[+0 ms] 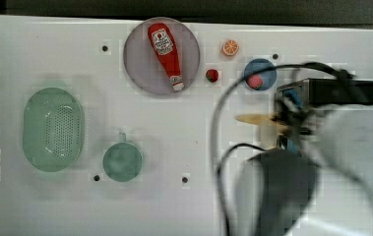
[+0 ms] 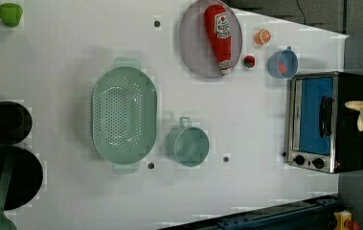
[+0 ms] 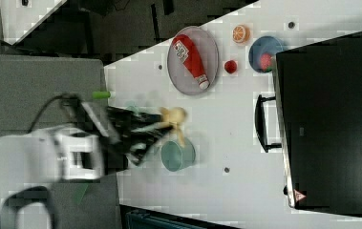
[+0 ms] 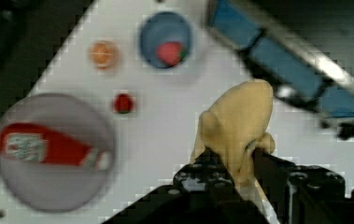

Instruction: Pick banana from table and place on oven.

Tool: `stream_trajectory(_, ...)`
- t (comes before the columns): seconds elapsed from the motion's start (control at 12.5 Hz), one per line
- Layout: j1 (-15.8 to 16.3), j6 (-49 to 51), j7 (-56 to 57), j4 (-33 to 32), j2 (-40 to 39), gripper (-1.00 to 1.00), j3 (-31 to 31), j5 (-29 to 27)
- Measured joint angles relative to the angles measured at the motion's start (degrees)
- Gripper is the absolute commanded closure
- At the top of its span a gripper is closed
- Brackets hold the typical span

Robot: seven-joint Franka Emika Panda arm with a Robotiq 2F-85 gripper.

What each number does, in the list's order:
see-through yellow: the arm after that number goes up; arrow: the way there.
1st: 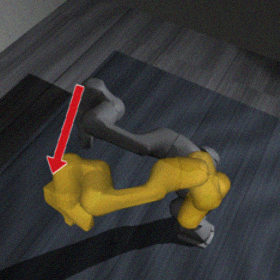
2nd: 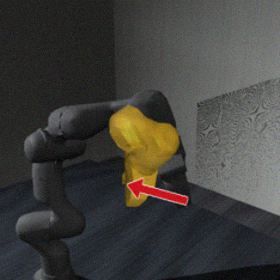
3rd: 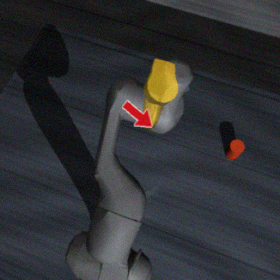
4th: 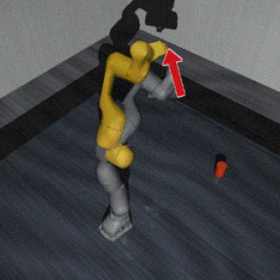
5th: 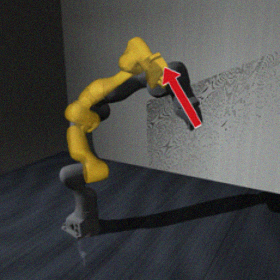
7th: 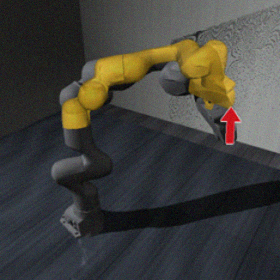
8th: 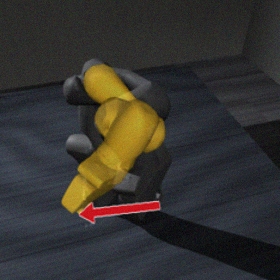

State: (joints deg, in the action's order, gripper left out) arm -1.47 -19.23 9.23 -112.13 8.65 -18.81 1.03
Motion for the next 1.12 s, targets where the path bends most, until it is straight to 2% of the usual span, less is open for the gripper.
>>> stream_trajectory(0.32, -2.48, -6.15, 6.97, -1.40, -8.75, 0.49, -9.75, -0.41)
stream_trajectory(0.48, -3.60, -11.34, 11.74, -2.01, -13.21, 0.49, -12.35, 3.76)
stream_trajectory(0.64, -3.60, -12.21, 14.60, -1.34, -17.35, 0.49, -15.65, 3.98)
stream_trajectory(0.96, -4.24, -14.06, 15.77, -0.90, -21.68, 0.49, -16.07, 1.79)
stream_trajectory(1.12, -3.46, -13.25, 16.04, -0.56, -21.66, 0.43, -15.76, 3.56)
